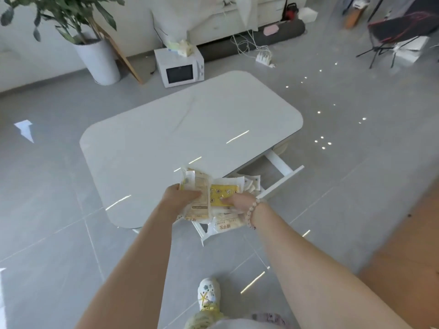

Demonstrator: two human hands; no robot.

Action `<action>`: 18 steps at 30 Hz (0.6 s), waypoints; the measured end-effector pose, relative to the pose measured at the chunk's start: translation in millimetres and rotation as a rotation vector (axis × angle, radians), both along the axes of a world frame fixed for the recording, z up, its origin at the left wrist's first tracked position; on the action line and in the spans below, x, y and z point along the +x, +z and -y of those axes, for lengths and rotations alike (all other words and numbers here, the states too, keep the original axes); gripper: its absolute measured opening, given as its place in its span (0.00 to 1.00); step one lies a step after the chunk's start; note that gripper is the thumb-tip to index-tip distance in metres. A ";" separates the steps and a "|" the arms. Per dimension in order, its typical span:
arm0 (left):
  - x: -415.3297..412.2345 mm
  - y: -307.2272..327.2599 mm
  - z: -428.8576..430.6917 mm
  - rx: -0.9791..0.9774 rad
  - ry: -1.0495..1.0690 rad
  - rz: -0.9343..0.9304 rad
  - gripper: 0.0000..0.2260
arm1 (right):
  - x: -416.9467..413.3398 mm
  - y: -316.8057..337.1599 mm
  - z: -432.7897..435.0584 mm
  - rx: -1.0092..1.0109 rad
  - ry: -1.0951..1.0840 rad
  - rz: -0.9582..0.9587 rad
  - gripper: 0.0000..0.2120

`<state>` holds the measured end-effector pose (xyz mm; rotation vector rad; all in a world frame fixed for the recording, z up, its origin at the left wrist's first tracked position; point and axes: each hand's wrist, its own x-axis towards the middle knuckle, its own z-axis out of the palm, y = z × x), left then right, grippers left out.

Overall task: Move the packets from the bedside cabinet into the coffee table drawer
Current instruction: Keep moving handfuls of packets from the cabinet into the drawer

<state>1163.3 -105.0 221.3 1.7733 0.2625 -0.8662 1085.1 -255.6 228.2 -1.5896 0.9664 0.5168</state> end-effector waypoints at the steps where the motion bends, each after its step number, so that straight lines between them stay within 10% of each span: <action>1: 7.4 -1.8 8.6 0.003 -0.023 -0.009 0.11 | 4.7 -3.2 7.3 -0.006 -0.035 -0.013 0.24; 18: 53.9 -41.8 180.8 0.014 -0.266 -0.141 0.08 | 28.2 -38.7 158.9 0.089 -0.283 -0.058 0.24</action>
